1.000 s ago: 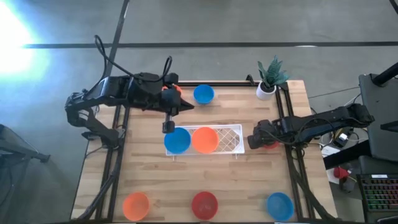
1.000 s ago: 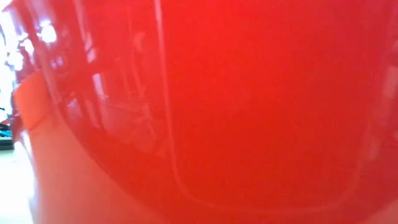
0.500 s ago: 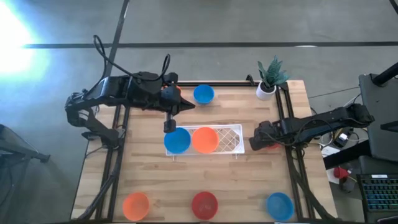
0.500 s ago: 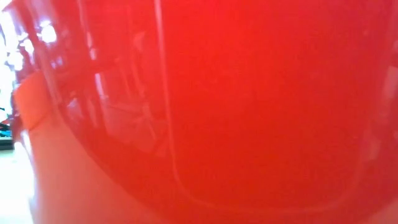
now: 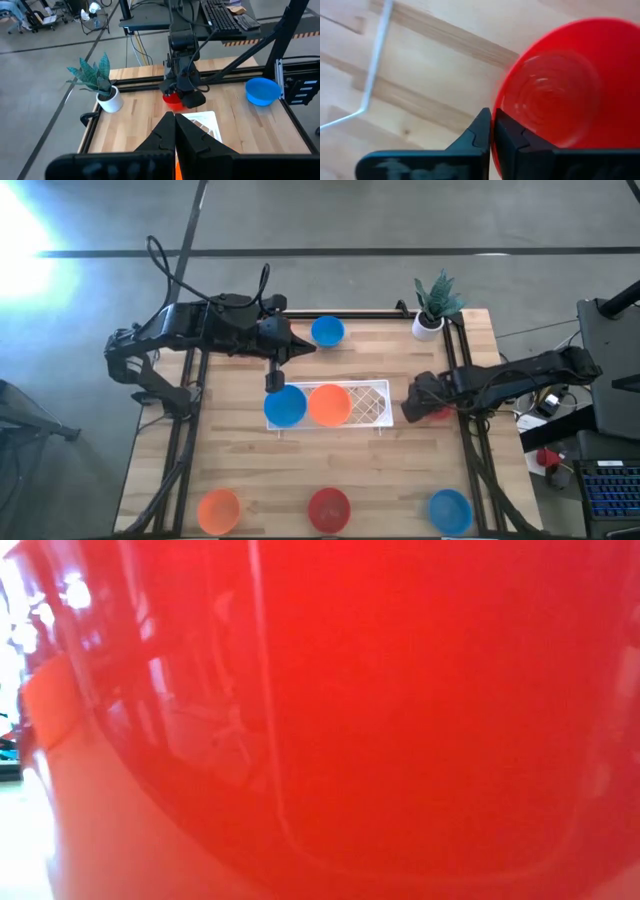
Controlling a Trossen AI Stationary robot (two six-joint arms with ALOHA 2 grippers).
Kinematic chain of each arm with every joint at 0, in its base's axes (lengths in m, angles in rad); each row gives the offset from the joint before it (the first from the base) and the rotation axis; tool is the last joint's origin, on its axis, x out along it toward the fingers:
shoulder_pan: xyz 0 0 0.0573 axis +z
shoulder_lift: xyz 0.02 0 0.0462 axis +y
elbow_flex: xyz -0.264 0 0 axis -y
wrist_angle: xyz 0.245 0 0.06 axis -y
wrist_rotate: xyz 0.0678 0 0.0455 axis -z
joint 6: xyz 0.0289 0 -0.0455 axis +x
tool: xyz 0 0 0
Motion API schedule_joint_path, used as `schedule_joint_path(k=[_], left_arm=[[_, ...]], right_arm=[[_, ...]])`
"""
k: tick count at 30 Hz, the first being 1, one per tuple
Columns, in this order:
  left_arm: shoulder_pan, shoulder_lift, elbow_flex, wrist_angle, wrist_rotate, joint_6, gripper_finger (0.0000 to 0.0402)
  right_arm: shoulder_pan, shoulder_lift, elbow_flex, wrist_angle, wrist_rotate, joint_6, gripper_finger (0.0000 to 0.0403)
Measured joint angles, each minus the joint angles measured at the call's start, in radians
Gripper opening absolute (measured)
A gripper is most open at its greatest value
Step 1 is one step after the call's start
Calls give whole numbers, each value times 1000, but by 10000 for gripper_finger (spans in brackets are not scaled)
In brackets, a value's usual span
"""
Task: Pick & Place Mini bowls
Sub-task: Put the middle red bowl on the shelf
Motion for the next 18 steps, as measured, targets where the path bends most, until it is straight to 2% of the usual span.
schedule_joint_path(k=[9, 18], left_arm=[[0, 0, 0, -1, 0, 0, 2], [0, 0, 0, -2, 0, 0, 2]], right_arm=[[0, 0, 191, -149, 63, -84, 8], [0, 0, 378, -197, 64, -197, 8]])
